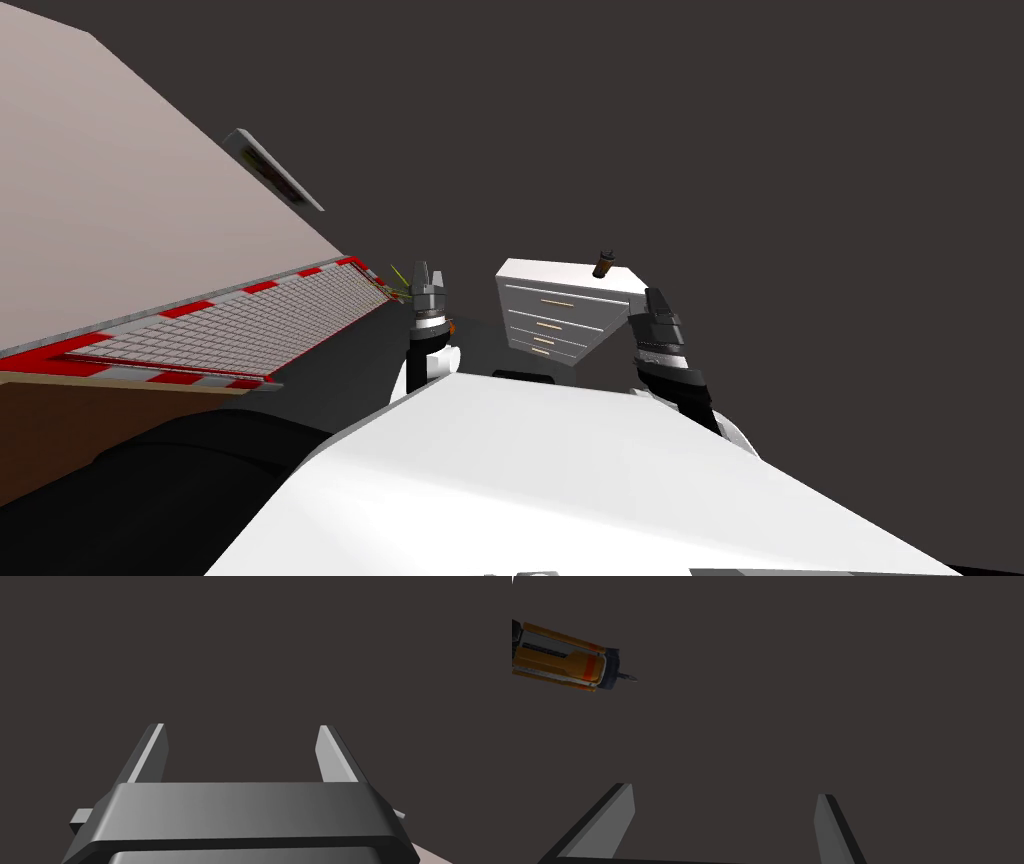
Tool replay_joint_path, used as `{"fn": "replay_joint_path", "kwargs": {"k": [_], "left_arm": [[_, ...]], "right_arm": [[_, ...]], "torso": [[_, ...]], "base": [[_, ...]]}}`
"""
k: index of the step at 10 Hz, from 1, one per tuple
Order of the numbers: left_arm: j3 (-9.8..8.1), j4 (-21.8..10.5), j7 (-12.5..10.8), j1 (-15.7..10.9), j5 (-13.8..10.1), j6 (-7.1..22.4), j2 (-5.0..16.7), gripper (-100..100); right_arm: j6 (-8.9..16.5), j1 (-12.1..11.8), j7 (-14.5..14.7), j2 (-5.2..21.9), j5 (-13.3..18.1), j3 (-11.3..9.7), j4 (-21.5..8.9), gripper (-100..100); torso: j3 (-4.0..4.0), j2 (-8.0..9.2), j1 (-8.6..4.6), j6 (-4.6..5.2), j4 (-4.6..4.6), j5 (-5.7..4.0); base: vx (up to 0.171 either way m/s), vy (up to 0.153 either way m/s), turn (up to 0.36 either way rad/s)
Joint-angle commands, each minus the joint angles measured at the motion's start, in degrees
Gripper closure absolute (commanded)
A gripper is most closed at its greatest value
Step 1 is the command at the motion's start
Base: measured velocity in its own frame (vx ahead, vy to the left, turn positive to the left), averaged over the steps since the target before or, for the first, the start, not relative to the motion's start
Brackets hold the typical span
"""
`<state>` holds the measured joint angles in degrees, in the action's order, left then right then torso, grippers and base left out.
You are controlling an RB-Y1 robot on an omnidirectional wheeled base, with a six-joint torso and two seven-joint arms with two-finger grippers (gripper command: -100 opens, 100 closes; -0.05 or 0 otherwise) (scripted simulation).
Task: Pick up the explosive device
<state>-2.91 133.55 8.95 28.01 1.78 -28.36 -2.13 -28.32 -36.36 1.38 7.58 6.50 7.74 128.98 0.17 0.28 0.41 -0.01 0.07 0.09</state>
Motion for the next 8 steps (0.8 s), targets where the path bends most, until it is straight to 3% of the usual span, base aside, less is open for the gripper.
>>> {"fn": "replay_joint_path", "kwargs": {"k": [1,8], "left_arm": [[0.0,0.0,0.0,0.0,0.0,0.0,0.0,0],[0.0,0.0,0.0,0.0,0.0,0.0,0.0,0]], "right_arm": [[1.52,-1.05,0.89,0.44,0.63,2.81,-0.68,-100],[8.94,-6.65,5.85,2.58,6.83,14.6,-3.47,-100]], "torso": [[0.0,0.0,0.0,0.0,0.0,0.0],[-0.04,-0.07,0.05,0.0,-0.01,0.01]], "base": [[-0.087,0.128,0.06],[-0.054,0.129,0.106]]}}
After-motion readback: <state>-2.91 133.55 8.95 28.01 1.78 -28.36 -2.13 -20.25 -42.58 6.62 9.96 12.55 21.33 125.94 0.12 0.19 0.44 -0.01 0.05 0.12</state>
